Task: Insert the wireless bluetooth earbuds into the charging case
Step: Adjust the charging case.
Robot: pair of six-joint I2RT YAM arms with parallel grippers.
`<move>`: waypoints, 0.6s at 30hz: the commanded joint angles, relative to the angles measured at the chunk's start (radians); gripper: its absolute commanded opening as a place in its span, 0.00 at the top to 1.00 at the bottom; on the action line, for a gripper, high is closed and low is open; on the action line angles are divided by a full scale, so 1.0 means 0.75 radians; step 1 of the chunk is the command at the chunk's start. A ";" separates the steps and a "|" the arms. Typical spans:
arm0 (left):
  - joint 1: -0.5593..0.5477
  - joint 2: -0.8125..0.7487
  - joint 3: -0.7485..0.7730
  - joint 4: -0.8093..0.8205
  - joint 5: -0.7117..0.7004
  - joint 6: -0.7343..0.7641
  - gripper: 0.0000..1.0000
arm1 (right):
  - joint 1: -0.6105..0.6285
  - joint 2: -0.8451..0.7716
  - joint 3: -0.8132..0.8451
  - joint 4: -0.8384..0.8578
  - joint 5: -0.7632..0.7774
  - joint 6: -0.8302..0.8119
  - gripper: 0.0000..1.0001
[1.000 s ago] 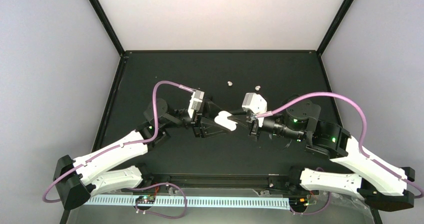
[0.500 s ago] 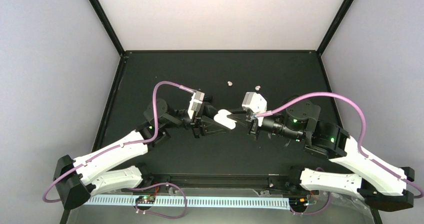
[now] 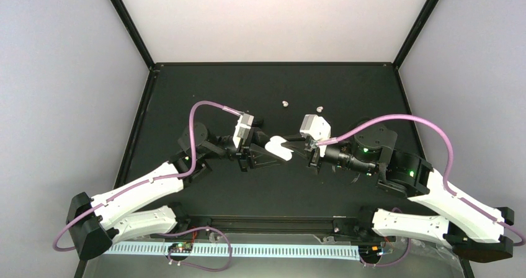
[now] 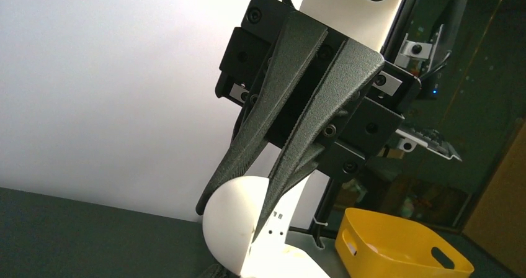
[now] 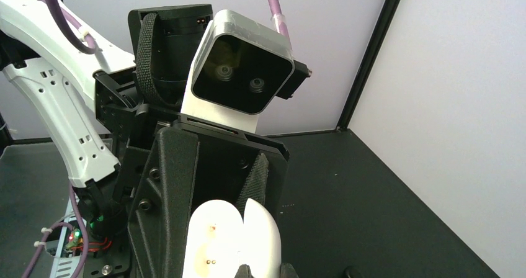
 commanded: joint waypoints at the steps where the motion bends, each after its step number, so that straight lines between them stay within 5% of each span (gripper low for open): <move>1: -0.004 0.010 0.034 0.043 0.022 0.008 0.68 | 0.009 -0.010 -0.010 0.036 -0.011 0.003 0.99; 18: -0.004 0.016 0.035 0.049 0.063 0.043 0.98 | 0.008 0.007 0.008 0.009 -0.057 -0.015 0.99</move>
